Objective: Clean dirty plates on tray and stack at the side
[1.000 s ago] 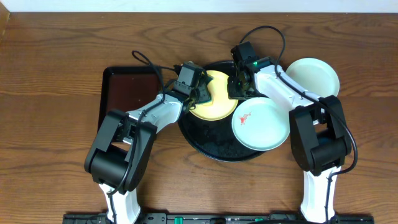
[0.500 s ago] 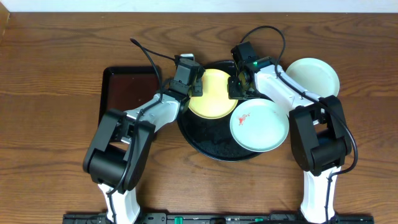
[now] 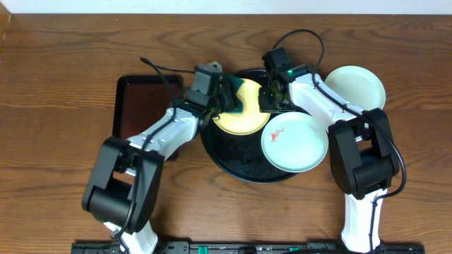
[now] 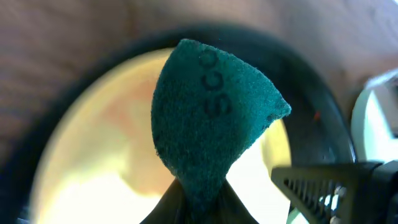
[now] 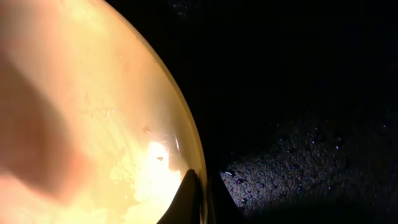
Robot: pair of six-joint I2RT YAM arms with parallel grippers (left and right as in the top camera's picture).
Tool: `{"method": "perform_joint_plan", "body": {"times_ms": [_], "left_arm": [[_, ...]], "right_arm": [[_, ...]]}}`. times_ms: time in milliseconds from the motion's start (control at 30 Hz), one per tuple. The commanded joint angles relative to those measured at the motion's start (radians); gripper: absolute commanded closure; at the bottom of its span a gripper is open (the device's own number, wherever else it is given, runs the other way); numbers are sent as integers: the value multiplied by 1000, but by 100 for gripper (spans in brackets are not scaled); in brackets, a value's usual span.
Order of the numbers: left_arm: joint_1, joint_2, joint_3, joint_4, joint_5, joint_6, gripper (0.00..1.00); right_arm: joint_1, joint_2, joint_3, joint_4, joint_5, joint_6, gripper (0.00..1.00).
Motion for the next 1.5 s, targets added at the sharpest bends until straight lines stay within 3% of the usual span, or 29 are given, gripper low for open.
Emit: {"method": "perform_joint_plan", "body": {"times_ms": [0,133,267,733,900,1200,1467], "left_arm": [[-28,48,-18,0,42,-65,92],[-32,95,-18,9,28,-65,92],[-20,116,-18,-42,-114,-63,92],[34,107,-6,-90,-564,212,92],[34,58,-3,-82,-666,238,92],[38,-94,-3,1,-673,266,92],[124,-242,-3,-125,-646,266,92]], "right_arm": [[-8,18,-21,-20,77,-6,99],[-8,18,-21,-21,77,-6,99],[-8,18,-21,-24,77,-6,99],[-8,18,-21,-37,77,-7,99],[-8,18,-21,-37,77,-6,99],[-8,18,-21,-38,77,-8,99],[-8,5,-3,-20,69,-44,99]]}}
